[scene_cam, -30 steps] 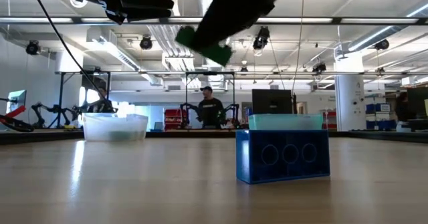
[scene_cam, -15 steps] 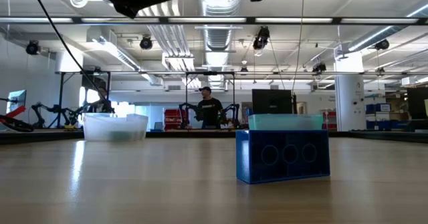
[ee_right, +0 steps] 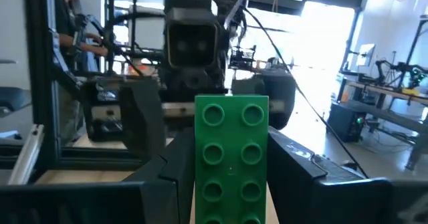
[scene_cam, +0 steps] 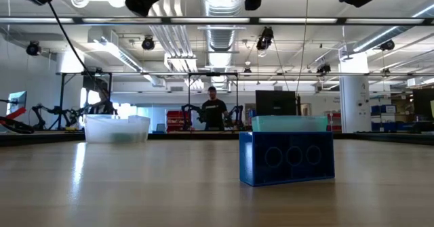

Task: Sort & place blocks by color
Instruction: Put the green game piece into the white bin

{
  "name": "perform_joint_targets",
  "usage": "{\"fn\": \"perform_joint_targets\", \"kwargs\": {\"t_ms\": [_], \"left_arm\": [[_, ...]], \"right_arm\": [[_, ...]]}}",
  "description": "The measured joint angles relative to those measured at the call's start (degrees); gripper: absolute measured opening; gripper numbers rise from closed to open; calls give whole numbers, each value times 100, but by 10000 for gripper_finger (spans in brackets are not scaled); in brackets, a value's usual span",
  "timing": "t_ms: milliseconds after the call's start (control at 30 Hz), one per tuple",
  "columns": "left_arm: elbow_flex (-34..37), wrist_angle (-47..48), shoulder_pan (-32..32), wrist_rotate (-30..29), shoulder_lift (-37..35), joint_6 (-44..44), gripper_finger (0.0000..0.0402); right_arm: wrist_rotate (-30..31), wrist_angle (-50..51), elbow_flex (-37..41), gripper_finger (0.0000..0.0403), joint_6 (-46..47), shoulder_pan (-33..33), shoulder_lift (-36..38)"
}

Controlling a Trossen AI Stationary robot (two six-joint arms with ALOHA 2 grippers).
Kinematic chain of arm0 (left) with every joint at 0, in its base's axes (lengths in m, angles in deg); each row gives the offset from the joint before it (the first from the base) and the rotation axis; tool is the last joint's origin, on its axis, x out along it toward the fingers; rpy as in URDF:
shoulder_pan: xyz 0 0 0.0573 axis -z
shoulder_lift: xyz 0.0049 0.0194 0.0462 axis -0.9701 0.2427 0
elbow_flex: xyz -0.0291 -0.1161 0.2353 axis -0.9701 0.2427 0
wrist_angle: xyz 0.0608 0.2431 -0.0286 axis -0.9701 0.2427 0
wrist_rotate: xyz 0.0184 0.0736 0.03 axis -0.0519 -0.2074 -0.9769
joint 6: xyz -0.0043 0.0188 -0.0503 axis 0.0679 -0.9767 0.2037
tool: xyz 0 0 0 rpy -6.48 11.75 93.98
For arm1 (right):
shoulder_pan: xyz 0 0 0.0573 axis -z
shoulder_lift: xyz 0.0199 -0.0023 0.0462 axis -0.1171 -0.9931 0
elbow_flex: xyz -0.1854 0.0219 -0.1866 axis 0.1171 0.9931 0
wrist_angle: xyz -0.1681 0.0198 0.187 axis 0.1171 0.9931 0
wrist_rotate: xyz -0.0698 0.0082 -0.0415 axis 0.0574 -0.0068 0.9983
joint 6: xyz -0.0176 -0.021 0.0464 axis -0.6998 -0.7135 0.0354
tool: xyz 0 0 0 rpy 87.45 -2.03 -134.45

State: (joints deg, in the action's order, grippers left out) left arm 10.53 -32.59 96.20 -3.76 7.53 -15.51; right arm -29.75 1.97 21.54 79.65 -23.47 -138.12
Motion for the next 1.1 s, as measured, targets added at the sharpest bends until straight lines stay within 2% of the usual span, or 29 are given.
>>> {"fn": "perform_joint_targets", "kwargs": {"t_ms": [233, 500, 600, 767, 800, 1100], "left_arm": [[-5, -1426, -69, -1, 821, -117, 217], [-228, -1934, -114, -2, 1391, -131, 214], [-303, -1938, -117, -4, 1501, -232, 197], [-310, -1939, -118, 1, 1511, -333, 131], [-310, -1936, -118, 2, 1511, -359, 129], [-310, -1883, -153, -50, 1506, -415, 129]], "right_arm": [[-190, -9, -83, 127, 25, -9, -3], [-217, -98, -98, 127, -94, -9, -6], [-299, -98, -98, 127, -111, -8, -8], [-312, -76, -96, 127, -164, -9, -10], [-320, -76, -96, 127, -173, -9, -10], [-280, 6, -89, 236, -88, -7, -6]]}}
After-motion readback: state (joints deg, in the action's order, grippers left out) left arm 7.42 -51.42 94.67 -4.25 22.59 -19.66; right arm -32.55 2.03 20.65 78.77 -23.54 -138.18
